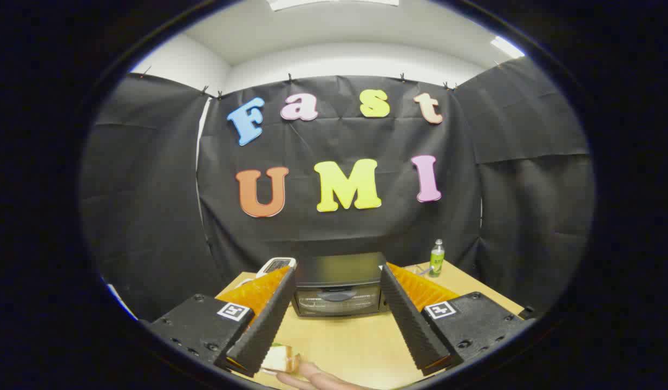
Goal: Open the toaster oven, put the food inside, and close the toaster oven door.
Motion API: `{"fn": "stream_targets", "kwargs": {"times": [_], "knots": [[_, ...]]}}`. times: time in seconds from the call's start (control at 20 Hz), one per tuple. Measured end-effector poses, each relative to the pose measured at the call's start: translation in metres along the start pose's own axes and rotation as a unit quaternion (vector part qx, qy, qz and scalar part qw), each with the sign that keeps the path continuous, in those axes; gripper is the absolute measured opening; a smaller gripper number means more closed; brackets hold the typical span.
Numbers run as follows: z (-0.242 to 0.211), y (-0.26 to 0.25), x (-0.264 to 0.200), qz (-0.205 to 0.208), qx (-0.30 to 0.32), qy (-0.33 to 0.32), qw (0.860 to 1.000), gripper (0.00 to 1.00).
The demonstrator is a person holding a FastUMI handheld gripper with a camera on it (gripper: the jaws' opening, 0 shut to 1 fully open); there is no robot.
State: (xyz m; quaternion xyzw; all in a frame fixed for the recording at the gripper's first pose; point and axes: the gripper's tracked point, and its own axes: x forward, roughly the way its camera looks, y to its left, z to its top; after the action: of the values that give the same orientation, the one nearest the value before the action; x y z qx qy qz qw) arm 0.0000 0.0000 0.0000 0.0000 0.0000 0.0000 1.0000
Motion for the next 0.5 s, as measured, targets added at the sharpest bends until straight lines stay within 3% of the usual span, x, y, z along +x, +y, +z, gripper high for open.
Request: {"fn": "stream_targets", "kwargs": {"times": [0.5], "knots": [[0.001,-0.0113,0.0099,-0.016,-0.012,0.0,1.0,1.0]]}}
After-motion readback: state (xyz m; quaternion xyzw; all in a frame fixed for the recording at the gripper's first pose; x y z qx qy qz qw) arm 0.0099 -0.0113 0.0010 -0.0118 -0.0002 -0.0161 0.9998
